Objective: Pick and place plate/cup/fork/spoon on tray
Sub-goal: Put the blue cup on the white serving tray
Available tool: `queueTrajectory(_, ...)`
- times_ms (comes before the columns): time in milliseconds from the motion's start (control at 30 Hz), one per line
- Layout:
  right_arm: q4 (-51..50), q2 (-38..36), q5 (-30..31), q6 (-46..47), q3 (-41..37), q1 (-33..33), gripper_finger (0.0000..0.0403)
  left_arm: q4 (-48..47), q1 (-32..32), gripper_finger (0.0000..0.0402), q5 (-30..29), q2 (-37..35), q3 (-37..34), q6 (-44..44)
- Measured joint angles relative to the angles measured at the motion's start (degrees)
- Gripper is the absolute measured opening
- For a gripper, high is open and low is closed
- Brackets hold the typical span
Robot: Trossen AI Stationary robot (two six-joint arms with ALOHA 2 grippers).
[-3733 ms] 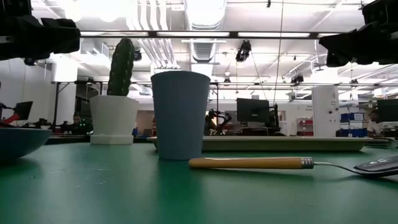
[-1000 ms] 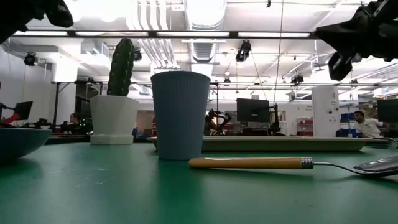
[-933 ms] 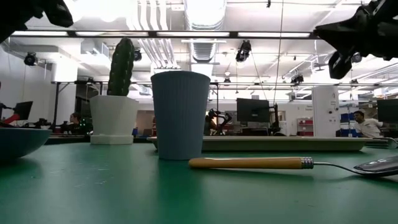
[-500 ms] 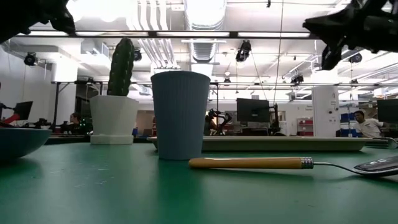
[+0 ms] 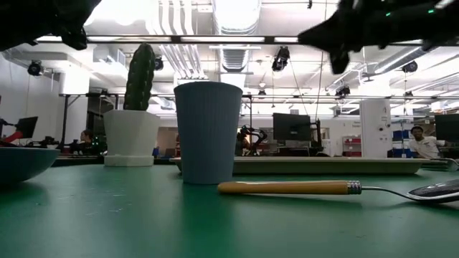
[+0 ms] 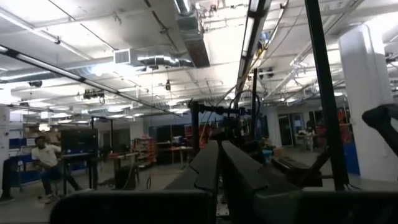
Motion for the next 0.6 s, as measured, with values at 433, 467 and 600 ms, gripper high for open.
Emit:
queueTrajectory(433,-14.53,21.20,-4.92,-6.42,22.86,0.04,0.0009,0.46,-0.02,0.0000,0.00,-0.09,0.32,-5.32)
queueTrajectory(467,-15.86,22.91,-4.94,-7.14,24.62,0.04,0.0009,0.26,-0.02,0.0000,0.00,-0.04,0.32,-6.15)
queueTrajectory(600,-21.88,28.58,-4.94,-9.31,31.26,0.04,0.0009,-0.11,-0.02,0.0000,0.01,0.26,0.32,-7.57)
